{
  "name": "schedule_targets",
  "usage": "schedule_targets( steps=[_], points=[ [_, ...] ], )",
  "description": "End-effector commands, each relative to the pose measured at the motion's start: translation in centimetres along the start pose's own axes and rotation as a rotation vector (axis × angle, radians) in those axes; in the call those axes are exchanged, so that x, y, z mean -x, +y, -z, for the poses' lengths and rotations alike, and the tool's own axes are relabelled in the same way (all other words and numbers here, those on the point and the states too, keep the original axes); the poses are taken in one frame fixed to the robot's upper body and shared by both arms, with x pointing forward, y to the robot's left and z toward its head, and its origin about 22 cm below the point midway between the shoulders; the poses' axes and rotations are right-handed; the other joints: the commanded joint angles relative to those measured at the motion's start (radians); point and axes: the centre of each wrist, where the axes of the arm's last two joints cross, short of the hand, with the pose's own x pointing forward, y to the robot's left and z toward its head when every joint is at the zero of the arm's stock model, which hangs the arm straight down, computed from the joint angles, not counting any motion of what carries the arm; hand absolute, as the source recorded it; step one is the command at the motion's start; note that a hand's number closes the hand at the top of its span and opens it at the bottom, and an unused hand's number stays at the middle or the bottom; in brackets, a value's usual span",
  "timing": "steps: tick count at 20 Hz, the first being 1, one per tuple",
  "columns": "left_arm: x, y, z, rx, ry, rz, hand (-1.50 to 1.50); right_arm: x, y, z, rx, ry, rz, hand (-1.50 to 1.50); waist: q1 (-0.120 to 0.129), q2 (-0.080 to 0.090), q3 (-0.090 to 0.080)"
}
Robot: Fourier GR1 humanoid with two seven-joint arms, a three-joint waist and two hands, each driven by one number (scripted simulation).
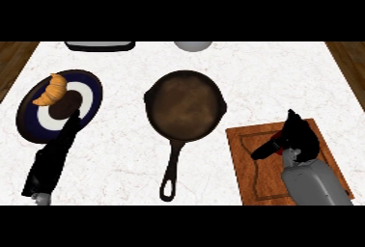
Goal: Pick the can from the cutting board and place it in the pan
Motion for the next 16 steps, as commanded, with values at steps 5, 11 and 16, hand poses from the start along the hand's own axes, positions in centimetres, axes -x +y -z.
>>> schedule_targets(
  steps=[5,11,16],
  points=[
    [1.5,0.8,0.0,0.006,0.005,0.006,0.00,0.2,0.6,0.4,0.011,0.155,0.005,1.50,-0.001,0.004,0.005],
    [1.7,-1.1,-1.7,-0.001,0.008,0.003,0.00,0.5,2.1,1.5,-0.013,0.118,0.104,1.50,0.006,0.004,0.005],
    [-0.4,-1.1,0.2,-0.002,-0.010,0.014,0.00,0.3,2.7,0.9,-0.017,0.100,0.132,1.50,-0.001,0.005,0.005]
  ],
)
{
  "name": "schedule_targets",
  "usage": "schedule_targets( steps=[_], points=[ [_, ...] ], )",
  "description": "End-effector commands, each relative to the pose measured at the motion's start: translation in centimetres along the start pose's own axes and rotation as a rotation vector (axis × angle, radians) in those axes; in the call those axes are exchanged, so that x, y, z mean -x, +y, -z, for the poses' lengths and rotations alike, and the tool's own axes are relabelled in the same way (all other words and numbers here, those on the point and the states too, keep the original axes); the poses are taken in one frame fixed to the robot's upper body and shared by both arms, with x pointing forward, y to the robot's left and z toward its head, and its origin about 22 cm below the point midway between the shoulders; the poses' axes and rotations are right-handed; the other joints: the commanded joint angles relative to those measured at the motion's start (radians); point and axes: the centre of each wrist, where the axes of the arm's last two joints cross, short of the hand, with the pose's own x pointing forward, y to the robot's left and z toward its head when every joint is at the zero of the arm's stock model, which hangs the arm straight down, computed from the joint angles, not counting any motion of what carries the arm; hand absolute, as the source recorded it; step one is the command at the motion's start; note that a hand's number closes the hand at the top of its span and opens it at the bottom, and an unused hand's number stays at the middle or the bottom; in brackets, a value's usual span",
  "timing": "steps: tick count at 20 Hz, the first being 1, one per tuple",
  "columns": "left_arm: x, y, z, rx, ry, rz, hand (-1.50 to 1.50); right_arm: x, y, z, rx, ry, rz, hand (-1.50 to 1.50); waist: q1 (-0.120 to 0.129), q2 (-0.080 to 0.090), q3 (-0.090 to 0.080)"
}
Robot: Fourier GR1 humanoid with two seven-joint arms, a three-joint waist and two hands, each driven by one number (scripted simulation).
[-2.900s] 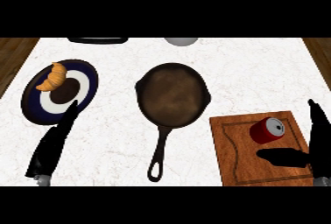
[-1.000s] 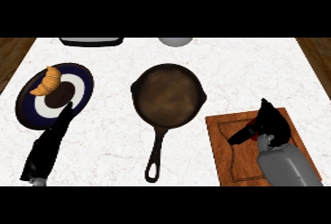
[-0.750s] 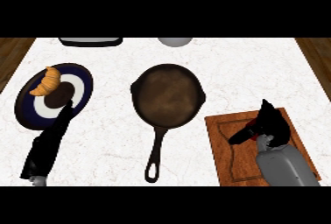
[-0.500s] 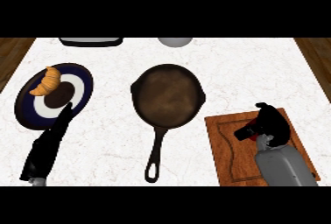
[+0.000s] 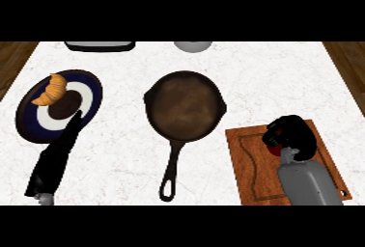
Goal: Pick the can from the cutting board and place it in the pan
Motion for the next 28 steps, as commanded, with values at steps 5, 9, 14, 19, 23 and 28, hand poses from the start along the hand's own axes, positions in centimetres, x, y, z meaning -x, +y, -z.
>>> schedule_targets(
  steps=[5,9,14,19,23,28],
  points=[
    [0.2,0.7,-0.5,0.001,-0.002,0.002,0.00,2.7,1.0,1.4,-0.228,-0.185,-0.263,1.50,0.011,0.011,0.015],
    [-0.2,-0.1,0.4,0.000,-0.015,0.005,0.00,4.2,-2.0,3.6,-0.242,-0.389,-0.443,1.50,0.001,0.015,0.015],
    [0.2,0.5,0.0,-0.006,0.012,0.015,0.00,3.2,-5.7,2.3,0.100,-0.626,-0.343,1.50,-0.003,0.009,0.015],
    [1.4,0.0,-0.1,0.008,0.008,-0.006,0.00,-0.3,-9.6,-0.8,0.355,-0.916,-0.227,1.50,-0.006,0.009,0.014],
    [-0.6,0.3,-0.7,-0.004,0.003,-0.001,0.00,-3.5,-8.2,-2.2,0.378,-0.988,-0.179,1.50,0.012,0.011,0.015],
    [0.0,-0.7,0.2,0.019,-0.009,-0.017,0.00,-9.7,-6.6,-3.7,0.282,-1.048,-0.074,1.50,0.019,0.015,0.015]
  ],
)
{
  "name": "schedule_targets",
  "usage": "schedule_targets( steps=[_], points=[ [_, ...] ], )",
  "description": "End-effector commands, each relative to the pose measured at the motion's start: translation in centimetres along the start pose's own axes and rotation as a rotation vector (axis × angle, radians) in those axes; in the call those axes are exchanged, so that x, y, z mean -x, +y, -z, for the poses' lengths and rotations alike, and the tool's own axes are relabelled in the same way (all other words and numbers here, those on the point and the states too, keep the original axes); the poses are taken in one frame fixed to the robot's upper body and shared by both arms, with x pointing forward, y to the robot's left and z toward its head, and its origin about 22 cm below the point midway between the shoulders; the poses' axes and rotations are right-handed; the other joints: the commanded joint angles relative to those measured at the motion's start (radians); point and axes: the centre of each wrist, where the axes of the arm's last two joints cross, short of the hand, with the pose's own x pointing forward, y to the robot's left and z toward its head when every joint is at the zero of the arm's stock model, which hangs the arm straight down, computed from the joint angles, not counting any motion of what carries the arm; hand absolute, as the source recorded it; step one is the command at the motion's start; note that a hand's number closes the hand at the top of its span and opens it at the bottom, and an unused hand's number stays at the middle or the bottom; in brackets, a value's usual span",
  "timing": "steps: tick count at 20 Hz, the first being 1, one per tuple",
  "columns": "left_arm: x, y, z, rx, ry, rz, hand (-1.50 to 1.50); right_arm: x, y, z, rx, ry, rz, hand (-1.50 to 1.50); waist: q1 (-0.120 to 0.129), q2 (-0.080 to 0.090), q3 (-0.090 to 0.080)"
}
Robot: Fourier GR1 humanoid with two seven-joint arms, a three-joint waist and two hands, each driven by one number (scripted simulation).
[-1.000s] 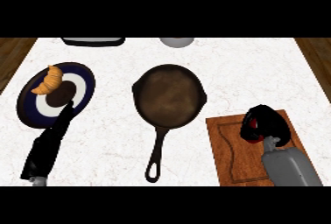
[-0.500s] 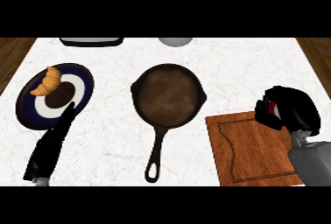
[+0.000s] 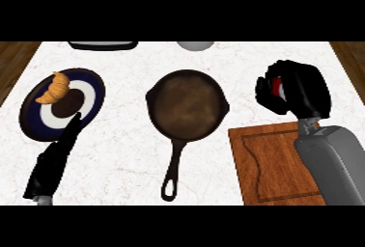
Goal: Pick the can from the cutting board and place it in the pan
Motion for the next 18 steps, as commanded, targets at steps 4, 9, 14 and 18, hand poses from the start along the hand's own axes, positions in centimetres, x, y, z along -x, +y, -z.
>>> schedule_targets(
  steps=[4,9,14,18],
  points=[
    [-0.4,-1.3,-1.1,0.005,0.001,0.005,0.00,-5.8,1.8,4.5,-0.057,-0.069,0.141,1.50,0.008,0.001,0.000],
    [0.6,-1.5,-0.1,0.012,-0.016,-0.006,0.00,-9.8,6.5,6.1,-0.134,-0.035,0.210,1.50,0.019,0.007,0.000],
    [-0.8,-1.8,1.4,0.038,-0.027,0.000,0.00,-10.7,9.4,7.1,-0.206,-0.022,0.218,1.50,0.031,0.011,0.000],
    [-0.7,-1.2,0.4,0.063,-0.051,0.008,0.00,-10.2,11.0,7.7,-0.261,0.017,0.149,1.50,0.070,0.020,0.000]
  ],
)
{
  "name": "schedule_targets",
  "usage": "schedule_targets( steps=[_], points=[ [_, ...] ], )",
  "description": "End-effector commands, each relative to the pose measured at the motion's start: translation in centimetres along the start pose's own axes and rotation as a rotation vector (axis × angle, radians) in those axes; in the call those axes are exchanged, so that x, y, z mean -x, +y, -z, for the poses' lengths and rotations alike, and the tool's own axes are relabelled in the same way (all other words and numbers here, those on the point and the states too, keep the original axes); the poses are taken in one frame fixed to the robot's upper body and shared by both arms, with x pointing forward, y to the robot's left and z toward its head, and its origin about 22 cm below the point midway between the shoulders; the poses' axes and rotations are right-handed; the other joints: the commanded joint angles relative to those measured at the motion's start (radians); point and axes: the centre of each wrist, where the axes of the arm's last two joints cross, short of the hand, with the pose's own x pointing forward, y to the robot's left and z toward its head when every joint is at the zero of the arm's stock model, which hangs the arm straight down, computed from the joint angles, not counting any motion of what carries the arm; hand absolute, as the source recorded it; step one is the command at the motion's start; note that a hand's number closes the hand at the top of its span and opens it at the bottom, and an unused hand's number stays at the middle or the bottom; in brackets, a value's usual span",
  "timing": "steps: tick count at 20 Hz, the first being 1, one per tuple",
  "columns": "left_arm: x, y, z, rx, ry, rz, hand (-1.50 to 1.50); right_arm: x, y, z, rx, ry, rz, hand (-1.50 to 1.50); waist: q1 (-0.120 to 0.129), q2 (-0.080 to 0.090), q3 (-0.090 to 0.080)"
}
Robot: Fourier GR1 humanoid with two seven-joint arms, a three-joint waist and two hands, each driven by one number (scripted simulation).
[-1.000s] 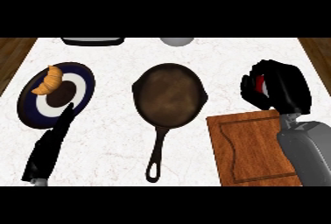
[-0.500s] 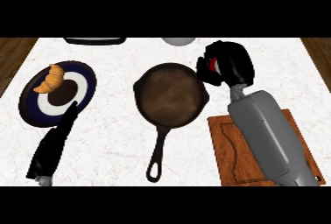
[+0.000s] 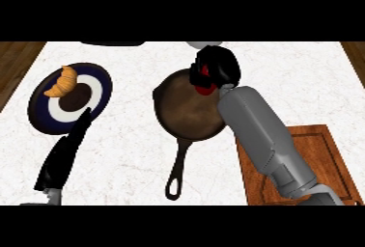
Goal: Pick the can from the cutting board and place it in the pan
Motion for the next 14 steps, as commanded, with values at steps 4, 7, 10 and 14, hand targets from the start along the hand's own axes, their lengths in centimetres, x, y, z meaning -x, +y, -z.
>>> schedule_targets(
  steps=[4,7,10,14],
  points=[
    [-0.8,0.4,0.1,0.007,-0.038,0.000,0.00,1.0,3.0,0.6,-0.179,-0.001,-0.164,1.50,0.034,0.010,0.000],
    [-2.1,-1.6,1.9,0.054,-0.057,-0.001,0.00,4.2,3.9,-0.4,-0.214,0.195,0.221,1.50,0.058,0.028,0.003],
    [-0.5,-1.3,0.9,0.076,-0.034,0.006,0.00,4.3,3.9,0.0,-0.267,0.274,0.291,-1.50,0.087,0.024,0.001],
    [-0.7,-1.9,1.0,0.071,-0.038,0.019,0.00,3.8,2.9,0.5,-0.171,0.197,0.471,-1.50,0.084,0.021,0.003]
  ],
)
